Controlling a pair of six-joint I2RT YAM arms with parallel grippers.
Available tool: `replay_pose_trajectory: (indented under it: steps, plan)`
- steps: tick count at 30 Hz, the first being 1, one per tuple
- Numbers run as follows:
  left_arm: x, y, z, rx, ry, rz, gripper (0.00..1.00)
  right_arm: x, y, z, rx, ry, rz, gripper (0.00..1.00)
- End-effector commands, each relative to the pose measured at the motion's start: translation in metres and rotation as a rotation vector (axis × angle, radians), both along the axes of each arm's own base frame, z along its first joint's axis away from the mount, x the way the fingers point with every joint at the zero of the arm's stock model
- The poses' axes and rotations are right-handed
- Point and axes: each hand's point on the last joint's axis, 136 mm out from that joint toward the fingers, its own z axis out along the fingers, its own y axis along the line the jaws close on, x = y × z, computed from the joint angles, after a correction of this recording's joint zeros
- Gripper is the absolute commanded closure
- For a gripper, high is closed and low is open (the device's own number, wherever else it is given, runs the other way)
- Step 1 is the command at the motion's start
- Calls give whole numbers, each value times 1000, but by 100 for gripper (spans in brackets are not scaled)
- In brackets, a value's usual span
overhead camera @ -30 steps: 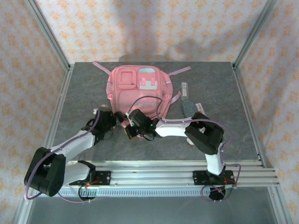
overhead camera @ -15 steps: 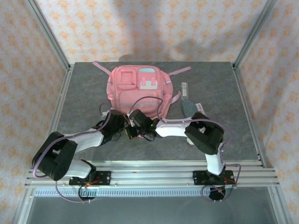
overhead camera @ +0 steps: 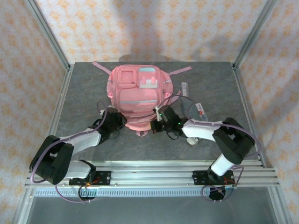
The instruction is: Pack the student bag
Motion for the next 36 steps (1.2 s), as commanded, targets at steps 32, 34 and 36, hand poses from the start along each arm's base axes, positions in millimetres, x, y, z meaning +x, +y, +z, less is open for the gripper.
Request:
replay_pose_trajectory:
  steps: [32,34,36]
  plan:
    - [-5,4,35,-16,-72,50,30,-21,102,-16,68,88,121,100]
    - [-6,-9,32,-37,-72,36,30,-22,102,-17,69,89,120,100]
    - [-3,-18,29,-27,-72,27,30,-22,101,-17,70,90,120,100]
